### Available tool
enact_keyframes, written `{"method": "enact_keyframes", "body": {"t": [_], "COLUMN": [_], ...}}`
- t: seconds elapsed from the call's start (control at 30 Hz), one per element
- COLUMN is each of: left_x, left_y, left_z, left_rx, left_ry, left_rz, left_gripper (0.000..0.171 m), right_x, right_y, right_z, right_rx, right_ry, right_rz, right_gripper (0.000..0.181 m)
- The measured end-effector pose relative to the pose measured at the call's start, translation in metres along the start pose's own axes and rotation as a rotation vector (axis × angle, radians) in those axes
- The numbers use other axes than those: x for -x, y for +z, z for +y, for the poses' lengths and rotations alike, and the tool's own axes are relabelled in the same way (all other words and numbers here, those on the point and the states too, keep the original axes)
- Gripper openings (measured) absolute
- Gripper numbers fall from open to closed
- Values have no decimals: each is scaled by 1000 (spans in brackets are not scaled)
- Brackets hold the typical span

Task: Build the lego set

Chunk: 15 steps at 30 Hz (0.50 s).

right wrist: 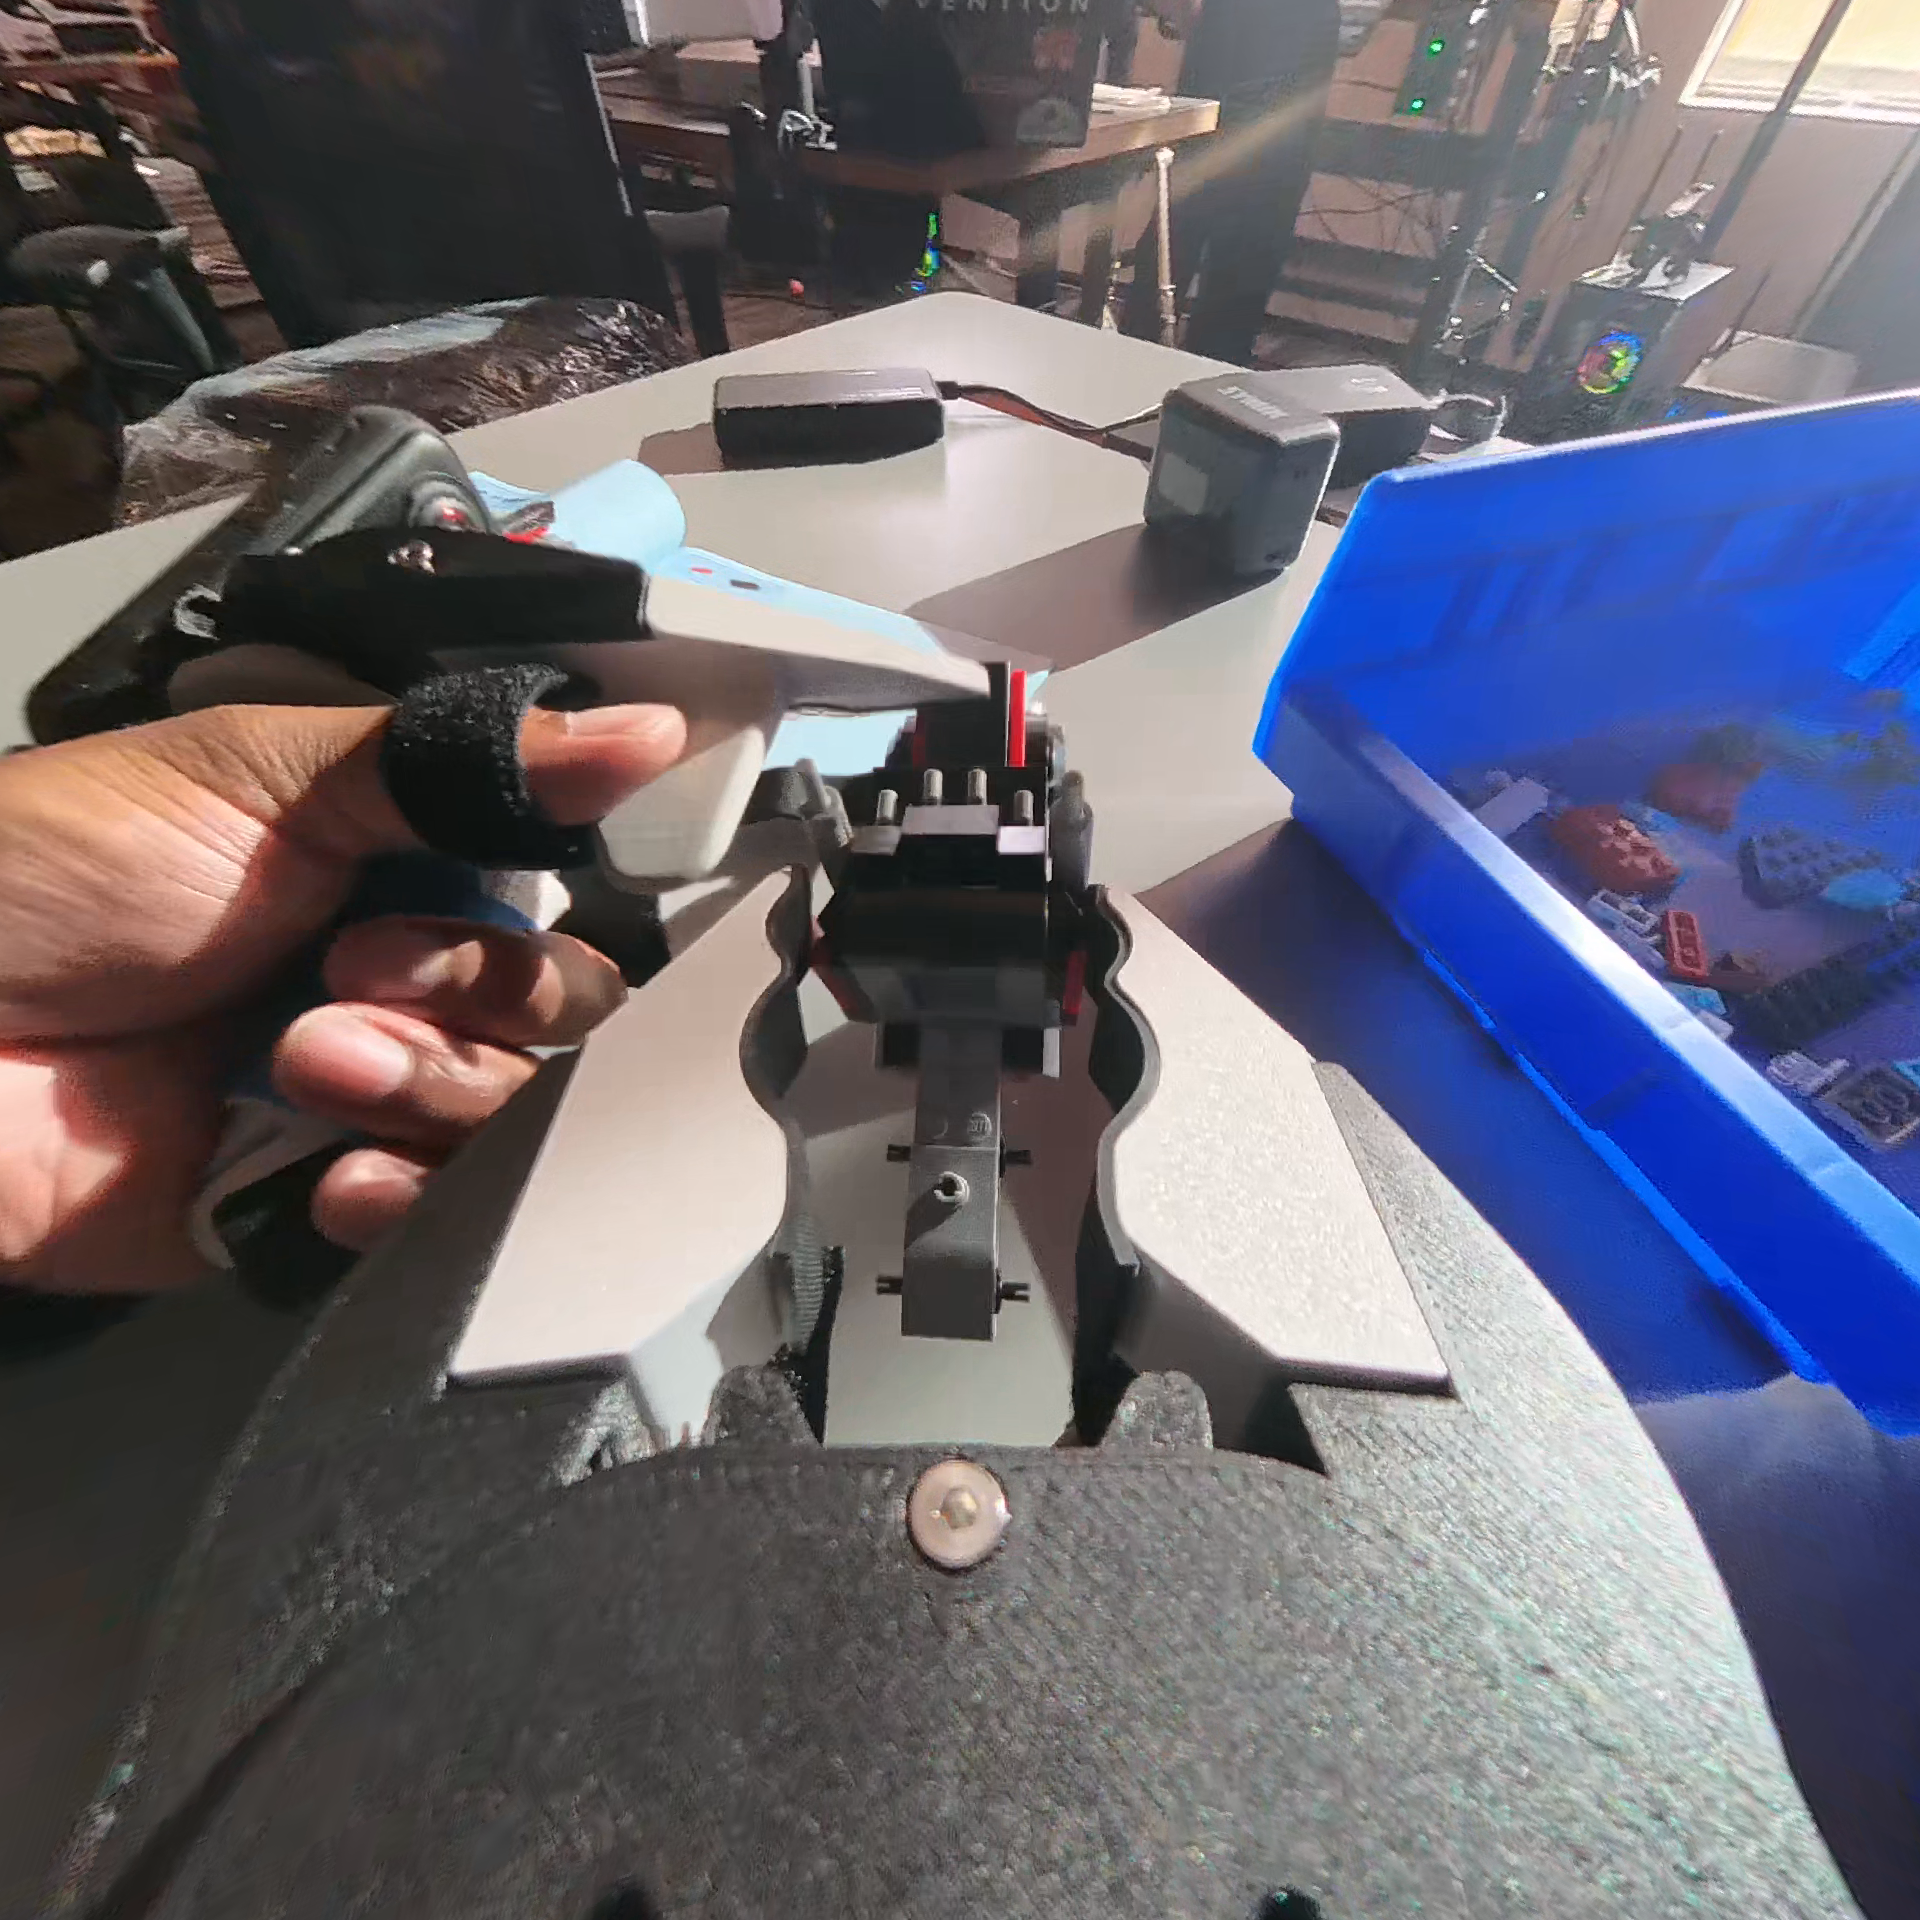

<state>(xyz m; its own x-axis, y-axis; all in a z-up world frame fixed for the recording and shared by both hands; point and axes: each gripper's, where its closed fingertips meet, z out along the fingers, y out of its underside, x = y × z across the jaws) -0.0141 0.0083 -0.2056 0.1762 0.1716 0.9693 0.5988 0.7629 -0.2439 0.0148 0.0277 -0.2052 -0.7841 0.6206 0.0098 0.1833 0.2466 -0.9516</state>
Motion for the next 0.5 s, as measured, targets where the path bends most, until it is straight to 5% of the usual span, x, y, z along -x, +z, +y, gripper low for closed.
{"method": "enact_keyframes", "body": {"t": [0.2, 0.5], "left_x": [7, -7], "left_y": [-14, -46], "left_z": [23, 1], "left_rx": [155, 154], "left_ry": [-67, -12], "left_rz": [17, 92], "left_gripper": [70, 71], "right_x": [-9, -23], "right_y": [-2, -6], "right_z": [2, 23], "right_rx": [75, 230], "right_ry": [127, 149], "right_rz": [-160, -241], "right_gripper": [54, 54]}}
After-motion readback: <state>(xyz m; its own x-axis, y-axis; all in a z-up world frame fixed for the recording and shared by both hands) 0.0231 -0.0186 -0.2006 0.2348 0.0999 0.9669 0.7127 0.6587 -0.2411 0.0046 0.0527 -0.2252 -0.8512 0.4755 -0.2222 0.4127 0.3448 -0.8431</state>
